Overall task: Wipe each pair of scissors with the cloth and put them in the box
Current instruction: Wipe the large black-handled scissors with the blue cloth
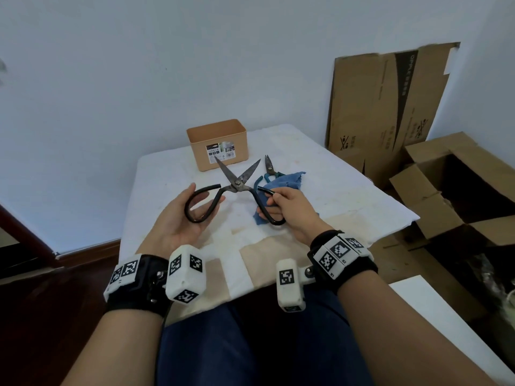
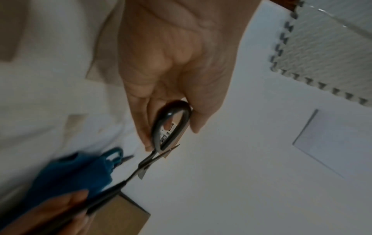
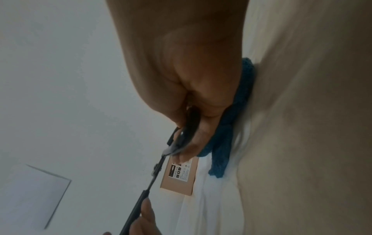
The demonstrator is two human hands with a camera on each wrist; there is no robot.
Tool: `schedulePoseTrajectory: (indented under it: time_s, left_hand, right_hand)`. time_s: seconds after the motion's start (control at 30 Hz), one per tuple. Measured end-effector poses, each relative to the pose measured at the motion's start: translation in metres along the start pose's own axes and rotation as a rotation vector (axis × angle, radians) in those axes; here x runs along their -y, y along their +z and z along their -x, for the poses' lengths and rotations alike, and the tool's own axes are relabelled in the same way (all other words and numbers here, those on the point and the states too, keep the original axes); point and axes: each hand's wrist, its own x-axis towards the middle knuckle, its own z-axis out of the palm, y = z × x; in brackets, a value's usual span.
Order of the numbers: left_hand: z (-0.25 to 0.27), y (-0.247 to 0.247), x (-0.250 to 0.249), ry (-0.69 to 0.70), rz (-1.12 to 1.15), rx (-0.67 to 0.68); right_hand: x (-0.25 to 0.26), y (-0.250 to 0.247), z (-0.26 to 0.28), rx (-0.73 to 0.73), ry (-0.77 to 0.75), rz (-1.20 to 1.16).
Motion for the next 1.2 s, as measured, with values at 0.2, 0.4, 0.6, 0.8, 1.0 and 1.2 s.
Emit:
schedulePoseTrajectory:
  time_s: [0.2, 0.4, 0.6, 0.8, 1.0, 1.2]
  left_hand:
    - [0.000, 0.021, 0.022, 0.121, 0.357, 0.048]
    - [-0.009, 0.031, 0.035, 0.057, 0.136, -0.080]
    - [-0.013, 0.035, 0.036, 0.087, 0.118, -0.131]
    - [-0.015, 0.030, 0.034, 0.112, 0.076, -0.157]
    - [-0.015, 0.017, 0.018, 0.135, 0.036, -0.188]
    - [-0.017, 0.017, 0.017, 0.128, -0.139, -0.130]
  right_hand:
    - [0.005, 0.011, -0.002, -0.009, -0.059, -0.081]
    - [-0.003, 0.011, 0.001, 0.060, -0.074, -0.042]
    - [-0.004, 0.013, 0.005, 0.146, -0.046, -0.006]
    - [-0.003, 0.016, 0.008, 0.222, -0.032, 0.111]
    - [0.021, -0.009, -0.007, -0.284, -0.258, 0.446]
    - [0.029, -0.040, -0.010, -0.347, -0.018, 0.994]
